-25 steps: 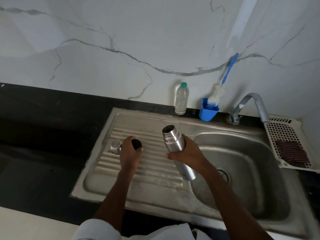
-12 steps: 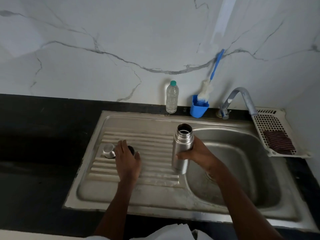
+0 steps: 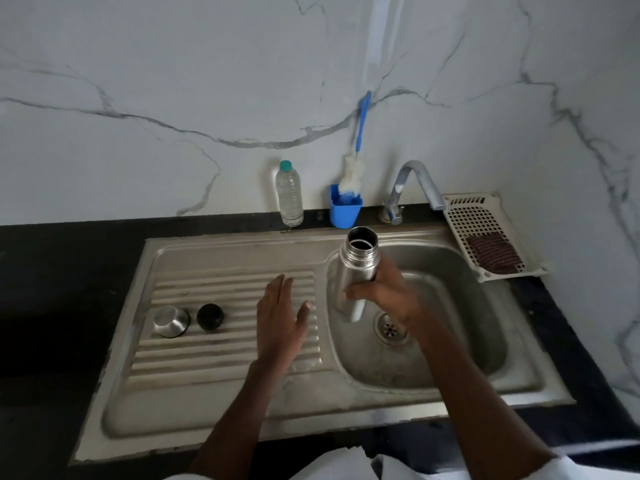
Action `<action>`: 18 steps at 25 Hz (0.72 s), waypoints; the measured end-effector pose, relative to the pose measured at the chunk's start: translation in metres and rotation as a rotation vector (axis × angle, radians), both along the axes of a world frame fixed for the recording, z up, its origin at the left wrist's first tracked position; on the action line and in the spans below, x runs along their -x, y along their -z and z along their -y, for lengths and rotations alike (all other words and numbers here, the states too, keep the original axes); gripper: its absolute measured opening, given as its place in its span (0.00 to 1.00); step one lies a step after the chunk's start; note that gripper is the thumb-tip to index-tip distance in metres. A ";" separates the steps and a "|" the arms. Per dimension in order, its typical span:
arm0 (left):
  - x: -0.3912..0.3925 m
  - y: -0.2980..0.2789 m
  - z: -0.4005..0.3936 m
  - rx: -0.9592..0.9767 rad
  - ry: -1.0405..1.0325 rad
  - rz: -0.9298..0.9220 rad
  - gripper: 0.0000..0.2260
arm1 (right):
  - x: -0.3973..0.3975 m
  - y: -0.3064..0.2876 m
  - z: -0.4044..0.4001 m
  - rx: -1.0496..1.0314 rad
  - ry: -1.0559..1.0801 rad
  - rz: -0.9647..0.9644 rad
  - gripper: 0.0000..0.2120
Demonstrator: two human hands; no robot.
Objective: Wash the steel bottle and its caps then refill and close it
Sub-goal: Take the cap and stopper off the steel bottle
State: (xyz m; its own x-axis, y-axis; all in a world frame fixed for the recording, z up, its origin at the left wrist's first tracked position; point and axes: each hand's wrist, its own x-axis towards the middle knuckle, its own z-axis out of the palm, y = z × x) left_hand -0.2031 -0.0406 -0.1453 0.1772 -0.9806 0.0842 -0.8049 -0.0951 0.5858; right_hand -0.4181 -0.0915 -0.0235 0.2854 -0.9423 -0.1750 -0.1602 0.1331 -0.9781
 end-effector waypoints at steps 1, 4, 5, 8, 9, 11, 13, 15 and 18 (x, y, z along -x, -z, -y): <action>0.007 0.004 0.006 -0.036 0.073 0.032 0.30 | 0.008 0.006 -0.001 -0.014 0.018 -0.053 0.31; 0.025 0.014 0.026 -0.173 0.184 0.081 0.33 | 0.040 0.032 -0.004 -0.064 0.130 -0.385 0.34; 0.030 0.018 0.030 -0.237 0.199 0.097 0.35 | 0.053 0.043 -0.001 -0.060 0.122 -0.586 0.34; 0.036 0.037 0.032 -0.410 0.256 0.207 0.42 | 0.082 0.058 0.013 -0.085 -0.016 -1.115 0.36; 0.036 0.041 0.032 -0.437 0.271 0.227 0.44 | 0.088 0.059 0.019 -0.146 -0.060 -1.174 0.38; 0.035 0.041 0.032 -0.474 0.285 0.209 0.45 | 0.097 0.056 0.034 -0.286 -0.156 -1.255 0.41; 0.034 0.040 0.033 -0.487 0.284 0.189 0.45 | 0.102 0.048 0.046 -0.388 -0.292 -1.389 0.41; 0.035 0.038 0.034 -0.482 0.280 0.215 0.46 | 0.104 0.045 0.053 -0.427 -0.430 -1.480 0.40; 0.038 0.040 0.034 -0.491 0.276 0.224 0.47 | 0.103 0.043 0.060 -0.416 -0.517 -1.459 0.40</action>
